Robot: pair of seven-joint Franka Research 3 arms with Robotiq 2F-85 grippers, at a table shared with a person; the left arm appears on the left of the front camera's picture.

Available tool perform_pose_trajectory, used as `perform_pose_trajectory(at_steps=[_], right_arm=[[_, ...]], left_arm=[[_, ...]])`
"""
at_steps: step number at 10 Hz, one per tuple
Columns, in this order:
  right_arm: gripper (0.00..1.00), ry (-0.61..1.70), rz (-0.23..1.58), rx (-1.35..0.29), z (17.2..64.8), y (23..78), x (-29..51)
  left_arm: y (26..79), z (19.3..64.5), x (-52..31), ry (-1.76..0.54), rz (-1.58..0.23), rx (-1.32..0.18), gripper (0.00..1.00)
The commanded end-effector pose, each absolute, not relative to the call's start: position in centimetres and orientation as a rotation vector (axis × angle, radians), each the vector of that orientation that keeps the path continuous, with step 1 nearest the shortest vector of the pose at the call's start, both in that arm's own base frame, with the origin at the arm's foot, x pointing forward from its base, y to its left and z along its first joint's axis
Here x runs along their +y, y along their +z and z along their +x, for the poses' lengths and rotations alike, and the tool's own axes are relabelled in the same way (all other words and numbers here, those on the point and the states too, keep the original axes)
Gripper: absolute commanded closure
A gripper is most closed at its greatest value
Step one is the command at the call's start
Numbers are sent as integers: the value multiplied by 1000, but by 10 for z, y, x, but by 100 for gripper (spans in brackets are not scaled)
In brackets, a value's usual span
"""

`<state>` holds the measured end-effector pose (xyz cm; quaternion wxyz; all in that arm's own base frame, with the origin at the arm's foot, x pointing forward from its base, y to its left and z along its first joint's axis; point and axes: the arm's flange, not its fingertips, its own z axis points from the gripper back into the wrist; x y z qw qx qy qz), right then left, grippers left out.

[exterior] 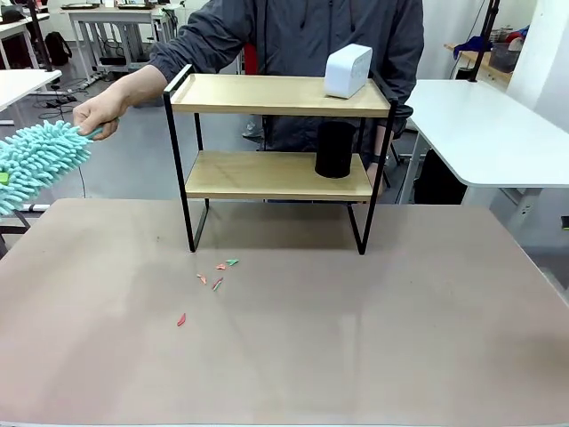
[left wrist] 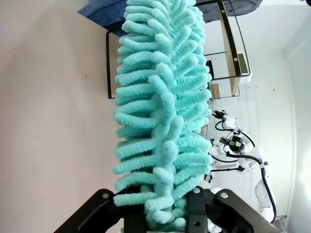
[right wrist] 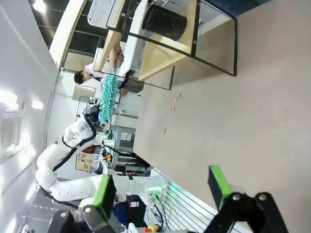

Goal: Clean the shelf.
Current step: Hand the Duster back to the human.

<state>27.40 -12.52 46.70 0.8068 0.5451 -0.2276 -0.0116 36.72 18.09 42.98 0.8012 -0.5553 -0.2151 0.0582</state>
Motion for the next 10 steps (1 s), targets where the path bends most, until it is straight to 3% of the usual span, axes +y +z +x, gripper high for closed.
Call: perform_pose_trajectory(at_steps=[1,2,3,8,10], right_arm=[[0,-4,1162,-494,275,468,-129],[0,-4,1162,-494,275,468,-129],[0,-4,1162,-494,275,468,-129],[0,-4,1162,-494,275,468,-129],[0,-4,1162,-494,275,468,-129]], left_arm=[[438,360,175,88,-1214,-476,0],[438,359,171,78,-1230,-467,24],[434,359,164,63,-1241,-457,0],[399,362,40,-133,-1426,-190,0],[392,356,0,-201,-1341,-46,0]])
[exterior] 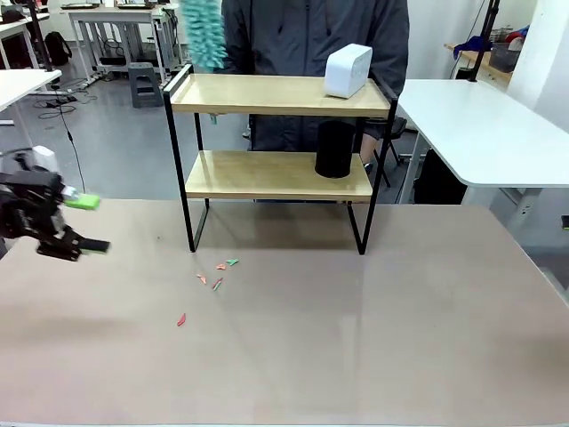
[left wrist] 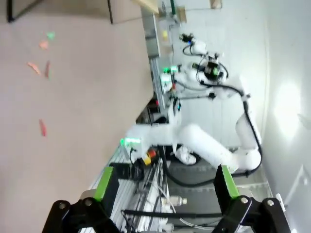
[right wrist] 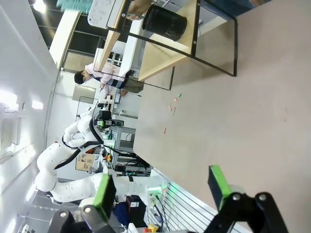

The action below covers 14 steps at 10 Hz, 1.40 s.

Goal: Clean the shelf.
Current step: Hand the Duster back to the human.

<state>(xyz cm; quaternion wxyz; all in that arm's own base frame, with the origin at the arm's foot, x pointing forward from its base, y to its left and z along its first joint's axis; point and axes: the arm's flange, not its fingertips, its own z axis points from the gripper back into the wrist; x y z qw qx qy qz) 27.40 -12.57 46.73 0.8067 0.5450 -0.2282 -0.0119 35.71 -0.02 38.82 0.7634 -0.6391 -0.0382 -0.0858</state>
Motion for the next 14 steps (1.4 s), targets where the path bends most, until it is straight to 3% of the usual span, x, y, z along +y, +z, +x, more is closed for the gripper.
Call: perform_pose_trajectory(at_steps=[1,14], right_arm=[[0,-4,1162,-494,275,468,-129],[0,-4,1162,-494,275,468,-129]], left_arm=[[393,360,27,-138,-1398,-149,0],[393,360,27,-138,-1398,-149,0]])
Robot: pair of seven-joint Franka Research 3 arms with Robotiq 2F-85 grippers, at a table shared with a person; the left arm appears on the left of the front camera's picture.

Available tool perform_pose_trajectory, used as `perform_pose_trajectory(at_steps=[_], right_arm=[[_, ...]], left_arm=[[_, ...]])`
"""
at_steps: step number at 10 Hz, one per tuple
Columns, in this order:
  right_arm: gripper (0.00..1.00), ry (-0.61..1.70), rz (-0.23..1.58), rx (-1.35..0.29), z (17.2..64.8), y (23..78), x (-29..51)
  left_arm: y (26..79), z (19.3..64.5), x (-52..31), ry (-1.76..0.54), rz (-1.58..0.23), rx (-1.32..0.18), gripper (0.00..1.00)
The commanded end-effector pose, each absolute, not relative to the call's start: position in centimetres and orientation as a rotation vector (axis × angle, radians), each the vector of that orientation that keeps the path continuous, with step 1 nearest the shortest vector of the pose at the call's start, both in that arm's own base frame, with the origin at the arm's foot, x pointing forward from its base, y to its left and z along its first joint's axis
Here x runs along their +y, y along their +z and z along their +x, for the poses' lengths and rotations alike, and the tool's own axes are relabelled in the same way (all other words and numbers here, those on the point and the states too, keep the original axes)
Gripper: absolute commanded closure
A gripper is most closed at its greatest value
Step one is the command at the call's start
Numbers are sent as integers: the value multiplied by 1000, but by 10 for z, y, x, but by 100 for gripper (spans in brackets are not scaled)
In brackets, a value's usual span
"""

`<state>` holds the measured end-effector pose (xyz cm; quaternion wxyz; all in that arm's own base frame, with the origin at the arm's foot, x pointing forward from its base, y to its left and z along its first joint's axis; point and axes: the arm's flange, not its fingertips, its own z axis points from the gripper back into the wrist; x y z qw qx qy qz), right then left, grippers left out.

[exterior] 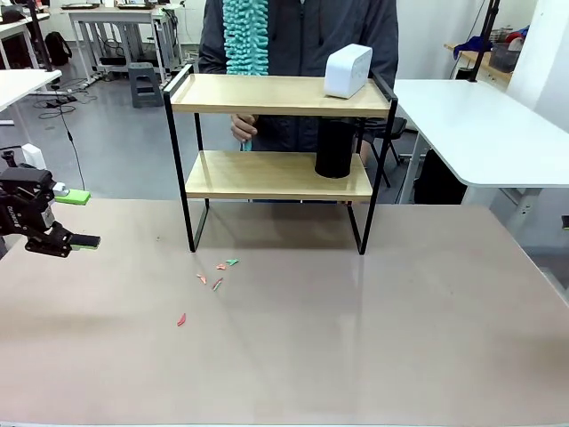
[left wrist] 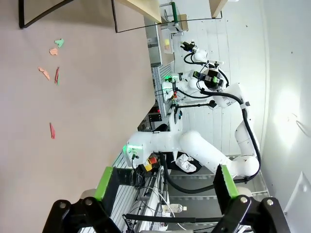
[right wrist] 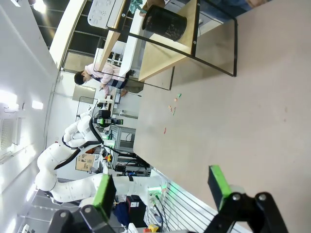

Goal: Clean the shelf.
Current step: Hand the Duster back to the human.

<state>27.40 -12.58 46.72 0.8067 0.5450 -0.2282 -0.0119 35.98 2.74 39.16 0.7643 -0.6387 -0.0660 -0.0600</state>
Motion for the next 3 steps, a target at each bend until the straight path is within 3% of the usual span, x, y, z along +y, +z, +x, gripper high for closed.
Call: perform_pose_trajectory(at_steps=[1,3], right_arm=[[0,-4,1162,-494,275,468,-129],[0,-4,1162,-494,275,468,-129]], left_arm=[[393,360,27,-138,-1398,-149,0],[393,360,27,-138,-1398,-149,0]])
